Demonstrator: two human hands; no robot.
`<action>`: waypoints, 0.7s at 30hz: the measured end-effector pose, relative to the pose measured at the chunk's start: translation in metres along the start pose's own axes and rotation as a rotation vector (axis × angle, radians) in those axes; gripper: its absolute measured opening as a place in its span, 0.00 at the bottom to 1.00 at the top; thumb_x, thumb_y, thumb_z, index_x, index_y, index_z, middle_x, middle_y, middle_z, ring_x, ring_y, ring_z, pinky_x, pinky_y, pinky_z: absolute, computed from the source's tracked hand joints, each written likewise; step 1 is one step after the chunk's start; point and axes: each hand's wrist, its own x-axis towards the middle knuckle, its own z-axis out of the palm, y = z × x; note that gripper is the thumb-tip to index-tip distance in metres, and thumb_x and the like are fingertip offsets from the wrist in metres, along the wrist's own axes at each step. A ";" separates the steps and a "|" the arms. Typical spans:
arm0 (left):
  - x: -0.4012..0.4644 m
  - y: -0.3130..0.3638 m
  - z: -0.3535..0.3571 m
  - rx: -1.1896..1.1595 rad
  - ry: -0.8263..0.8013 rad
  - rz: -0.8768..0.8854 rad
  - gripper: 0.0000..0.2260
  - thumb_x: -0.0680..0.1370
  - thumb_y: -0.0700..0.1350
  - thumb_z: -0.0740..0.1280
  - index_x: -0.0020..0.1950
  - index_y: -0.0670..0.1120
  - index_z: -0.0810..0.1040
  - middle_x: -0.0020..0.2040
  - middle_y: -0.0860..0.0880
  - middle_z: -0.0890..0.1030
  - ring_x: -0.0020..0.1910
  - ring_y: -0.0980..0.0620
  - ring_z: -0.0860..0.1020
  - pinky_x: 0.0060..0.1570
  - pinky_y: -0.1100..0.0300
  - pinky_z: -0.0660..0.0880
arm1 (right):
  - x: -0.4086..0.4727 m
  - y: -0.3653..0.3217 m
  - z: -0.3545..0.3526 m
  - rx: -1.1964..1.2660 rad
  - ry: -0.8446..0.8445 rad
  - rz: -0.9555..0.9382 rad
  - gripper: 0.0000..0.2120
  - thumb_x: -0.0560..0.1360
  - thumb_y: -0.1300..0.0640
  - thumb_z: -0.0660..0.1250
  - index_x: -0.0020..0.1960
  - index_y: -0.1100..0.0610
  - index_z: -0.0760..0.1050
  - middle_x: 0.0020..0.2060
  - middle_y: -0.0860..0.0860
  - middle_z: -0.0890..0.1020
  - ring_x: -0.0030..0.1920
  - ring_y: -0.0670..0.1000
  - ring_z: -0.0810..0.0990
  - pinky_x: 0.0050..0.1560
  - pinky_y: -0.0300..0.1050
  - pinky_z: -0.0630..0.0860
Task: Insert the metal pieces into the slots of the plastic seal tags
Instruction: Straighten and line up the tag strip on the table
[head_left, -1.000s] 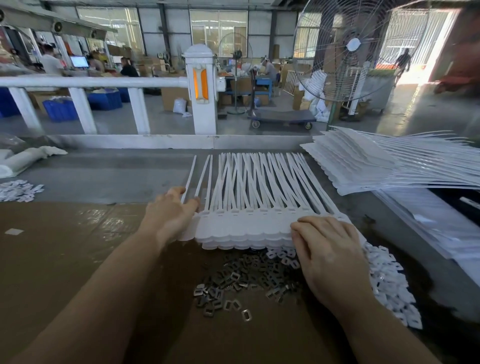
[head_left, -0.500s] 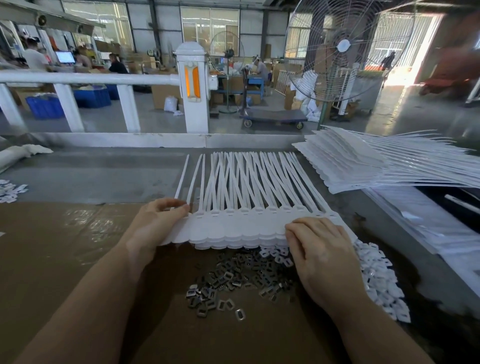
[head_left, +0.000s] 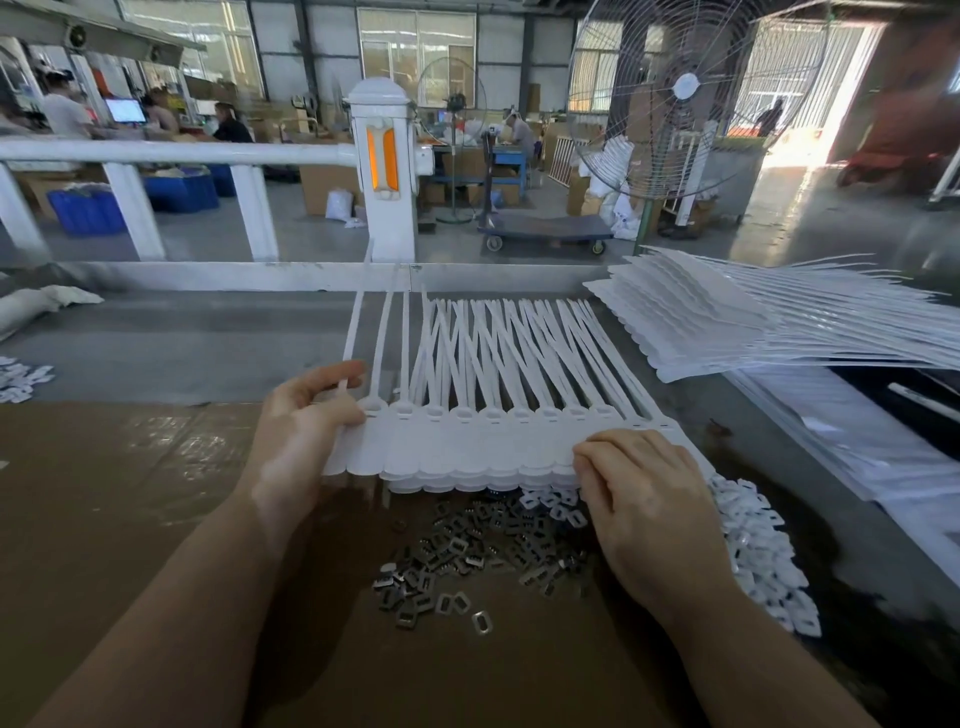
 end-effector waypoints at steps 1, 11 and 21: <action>0.000 0.000 0.000 -0.019 -0.011 0.018 0.19 0.71 0.32 0.65 0.53 0.53 0.82 0.57 0.51 0.79 0.52 0.48 0.78 0.42 0.61 0.75 | 0.000 0.000 0.000 -0.002 0.002 -0.001 0.14 0.77 0.55 0.57 0.44 0.59 0.80 0.41 0.52 0.82 0.42 0.53 0.79 0.44 0.48 0.74; -0.001 0.005 0.002 -0.366 -0.225 0.023 0.23 0.68 0.27 0.64 0.59 0.47 0.78 0.46 0.52 0.85 0.42 0.49 0.84 0.36 0.60 0.79 | 0.001 0.000 -0.001 0.012 0.048 0.003 0.12 0.77 0.57 0.59 0.43 0.59 0.79 0.41 0.52 0.81 0.42 0.54 0.78 0.45 0.49 0.72; 0.003 -0.001 0.002 -0.424 -0.341 0.042 0.23 0.66 0.32 0.65 0.56 0.50 0.82 0.51 0.55 0.83 0.47 0.51 0.83 0.41 0.60 0.80 | 0.002 -0.002 -0.006 0.026 0.118 -0.019 0.11 0.76 0.57 0.61 0.44 0.60 0.80 0.43 0.52 0.82 0.43 0.54 0.79 0.48 0.45 0.68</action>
